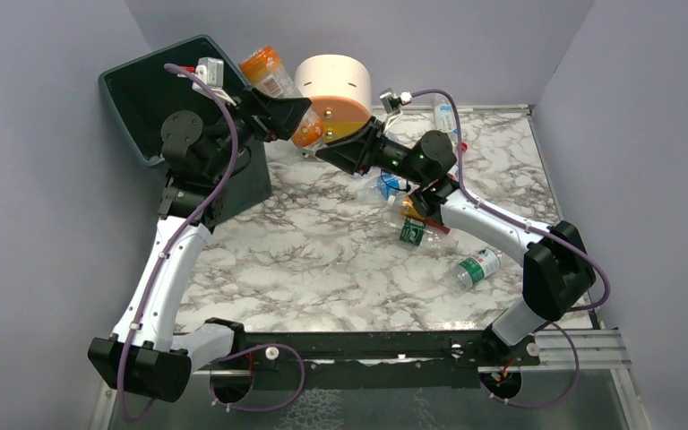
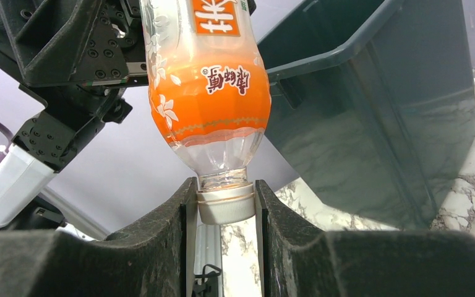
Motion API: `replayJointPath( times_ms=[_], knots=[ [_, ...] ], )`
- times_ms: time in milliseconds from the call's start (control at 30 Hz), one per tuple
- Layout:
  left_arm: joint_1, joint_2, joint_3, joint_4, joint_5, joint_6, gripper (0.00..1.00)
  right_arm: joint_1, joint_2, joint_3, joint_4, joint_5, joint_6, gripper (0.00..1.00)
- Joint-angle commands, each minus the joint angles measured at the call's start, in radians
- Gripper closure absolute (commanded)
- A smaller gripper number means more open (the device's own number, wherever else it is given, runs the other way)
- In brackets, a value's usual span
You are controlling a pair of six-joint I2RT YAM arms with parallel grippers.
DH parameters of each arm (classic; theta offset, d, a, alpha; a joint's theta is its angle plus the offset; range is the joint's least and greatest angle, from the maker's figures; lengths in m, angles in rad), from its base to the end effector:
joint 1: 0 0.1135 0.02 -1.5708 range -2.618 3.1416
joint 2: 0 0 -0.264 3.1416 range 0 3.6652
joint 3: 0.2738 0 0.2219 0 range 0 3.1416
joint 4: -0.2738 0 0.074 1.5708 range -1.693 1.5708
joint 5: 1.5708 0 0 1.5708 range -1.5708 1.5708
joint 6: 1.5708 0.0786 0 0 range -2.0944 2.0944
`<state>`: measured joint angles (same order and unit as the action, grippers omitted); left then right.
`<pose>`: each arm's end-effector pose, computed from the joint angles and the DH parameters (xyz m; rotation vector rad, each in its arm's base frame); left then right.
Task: Put the plastic bottles in the bin
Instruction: Pick up the plastic bottle at the center of the board.
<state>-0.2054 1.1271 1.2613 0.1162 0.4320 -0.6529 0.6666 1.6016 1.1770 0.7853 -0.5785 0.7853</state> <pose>0.2392 -0.0835 0.4760 0.0731 1.4140 -1.0021 0.2708 0.2677 0.3934 -0.4920 1.3606 1.5715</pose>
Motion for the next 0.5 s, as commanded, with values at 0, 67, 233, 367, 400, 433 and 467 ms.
replayJointPath(
  times_ms=[0,67,233,367,400,433,467],
  knots=[
    [-0.023,0.007,0.003,-0.002,-0.072,0.048,0.03,0.005,-0.002,-0.002,0.048,-0.035,-0.001,0.75],
    [-0.034,0.011,0.000,-0.001,-0.085,0.055,0.04,0.007,-0.002,-0.006,0.050,-0.037,-0.001,0.75],
    [-0.050,0.012,-0.012,-0.002,-0.118,0.066,0.12,0.007,-0.006,-0.019,0.056,-0.039,-0.002,0.75],
    [-0.055,0.015,-0.015,-0.003,-0.130,0.069,0.21,0.007,-0.004,-0.025,0.055,-0.044,-0.003,0.75],
    [-0.056,0.017,-0.016,-0.003,-0.132,0.069,0.23,0.007,-0.003,-0.028,0.057,-0.045,-0.003,0.75],
    [-0.058,0.017,-0.016,-0.004,-0.135,0.071,0.24,0.007,-0.003,-0.029,0.060,-0.044,-0.003,0.75],
    [-0.060,0.017,-0.017,-0.003,-0.138,0.071,0.26,0.007,-0.003,-0.031,0.060,-0.044,-0.002,0.75]
  ],
)
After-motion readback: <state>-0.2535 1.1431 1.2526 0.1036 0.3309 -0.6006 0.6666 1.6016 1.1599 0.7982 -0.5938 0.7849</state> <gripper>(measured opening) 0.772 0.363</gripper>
